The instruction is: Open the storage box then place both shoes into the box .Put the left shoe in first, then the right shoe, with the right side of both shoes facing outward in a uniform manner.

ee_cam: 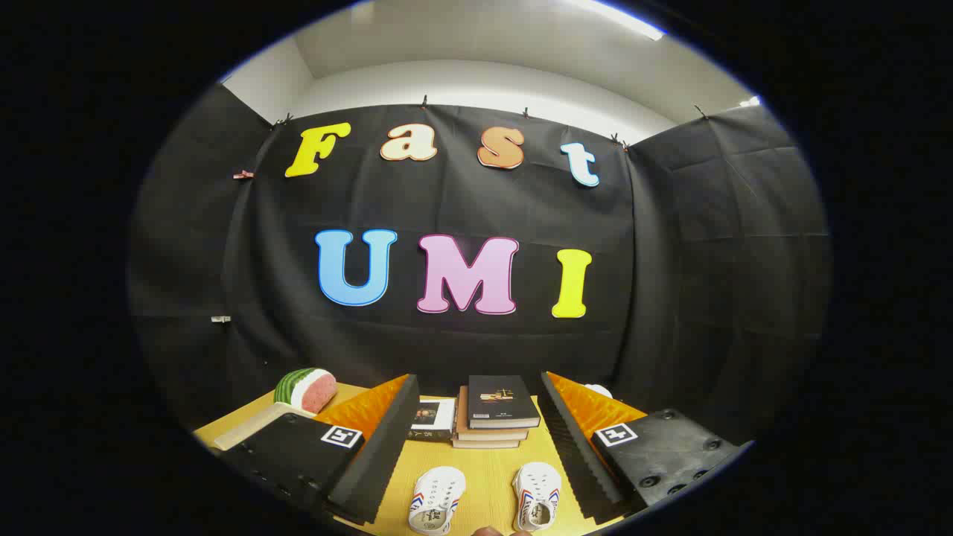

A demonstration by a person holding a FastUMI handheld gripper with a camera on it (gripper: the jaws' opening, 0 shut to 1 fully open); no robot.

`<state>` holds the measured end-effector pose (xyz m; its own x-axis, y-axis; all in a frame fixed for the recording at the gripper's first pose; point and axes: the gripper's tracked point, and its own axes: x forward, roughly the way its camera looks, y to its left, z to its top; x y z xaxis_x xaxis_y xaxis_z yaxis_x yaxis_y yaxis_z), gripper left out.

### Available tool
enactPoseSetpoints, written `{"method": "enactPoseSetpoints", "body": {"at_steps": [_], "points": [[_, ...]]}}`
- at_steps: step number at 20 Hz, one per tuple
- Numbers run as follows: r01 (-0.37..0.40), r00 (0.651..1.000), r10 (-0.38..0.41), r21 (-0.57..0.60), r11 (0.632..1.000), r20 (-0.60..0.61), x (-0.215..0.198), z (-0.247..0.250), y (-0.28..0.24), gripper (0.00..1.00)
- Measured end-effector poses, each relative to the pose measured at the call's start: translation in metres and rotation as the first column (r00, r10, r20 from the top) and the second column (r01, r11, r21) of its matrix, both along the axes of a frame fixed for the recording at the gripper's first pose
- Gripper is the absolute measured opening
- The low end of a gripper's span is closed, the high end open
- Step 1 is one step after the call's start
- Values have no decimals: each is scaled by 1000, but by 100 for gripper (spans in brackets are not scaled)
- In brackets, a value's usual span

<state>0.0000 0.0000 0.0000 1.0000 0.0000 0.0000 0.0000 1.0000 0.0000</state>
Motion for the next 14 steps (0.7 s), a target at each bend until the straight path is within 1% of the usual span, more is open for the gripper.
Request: {"method": "enactPoseSetpoints", "body": {"at_steps": [8, 14], "points": [[-8, 1000, 8, -21, 1000, -3, 6, -3, 3, 97], [-15, 1000, 14, -8, 1000, -22, 7, -10, 7, 97]]}}
